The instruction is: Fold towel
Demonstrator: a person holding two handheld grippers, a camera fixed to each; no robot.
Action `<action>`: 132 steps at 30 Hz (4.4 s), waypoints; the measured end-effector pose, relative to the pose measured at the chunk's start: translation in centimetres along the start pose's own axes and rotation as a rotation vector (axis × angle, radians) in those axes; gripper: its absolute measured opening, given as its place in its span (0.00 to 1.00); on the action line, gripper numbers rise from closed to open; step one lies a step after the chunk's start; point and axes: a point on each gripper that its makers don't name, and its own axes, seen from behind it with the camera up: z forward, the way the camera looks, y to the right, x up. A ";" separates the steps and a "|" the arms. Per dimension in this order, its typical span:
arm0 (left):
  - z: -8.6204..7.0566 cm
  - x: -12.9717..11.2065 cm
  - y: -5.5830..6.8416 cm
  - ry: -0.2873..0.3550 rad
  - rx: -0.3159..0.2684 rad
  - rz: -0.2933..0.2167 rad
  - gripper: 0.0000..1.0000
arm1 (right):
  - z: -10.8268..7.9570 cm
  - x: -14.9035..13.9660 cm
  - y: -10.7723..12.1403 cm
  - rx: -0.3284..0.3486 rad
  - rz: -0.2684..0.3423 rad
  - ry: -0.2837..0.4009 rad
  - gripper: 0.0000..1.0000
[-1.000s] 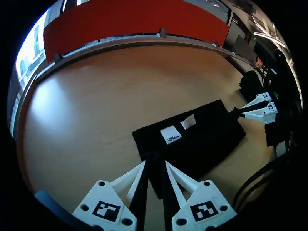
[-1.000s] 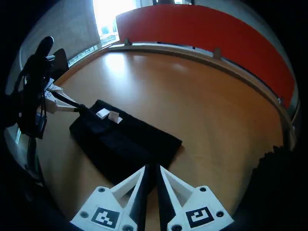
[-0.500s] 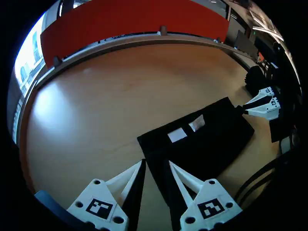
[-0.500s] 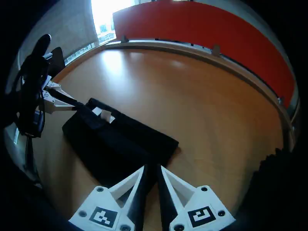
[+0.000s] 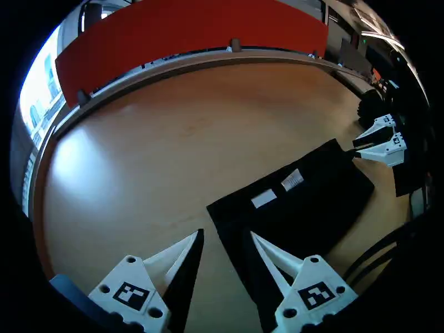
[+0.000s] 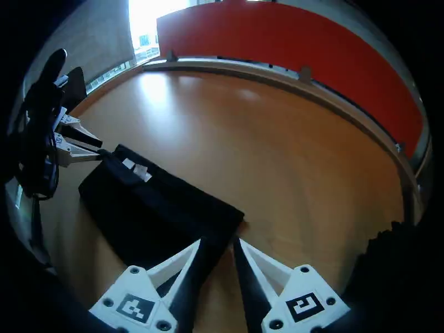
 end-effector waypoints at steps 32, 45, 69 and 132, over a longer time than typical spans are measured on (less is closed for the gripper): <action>-1.3 0.7 -1.3 0.037 0.044 -0.027 0.94 | -1.0 1.1 1.3 -0.065 0.004 0.047 0.89; -2.7 -1.8 -0.2 0.024 0.041 -0.077 0.94 | -3.1 -1.5 -0.5 -0.056 0.023 0.042 0.89; -4.4 -5.4 1.2 0.008 0.051 -0.134 0.94 | -5.4 -4.1 -2.5 -0.043 0.029 0.036 0.89; -9.9 -11.4 -1.7 0.001 0.157 -0.311 0.94 | -4.1 -8.7 -4.1 0.128 -0.171 -0.095 0.52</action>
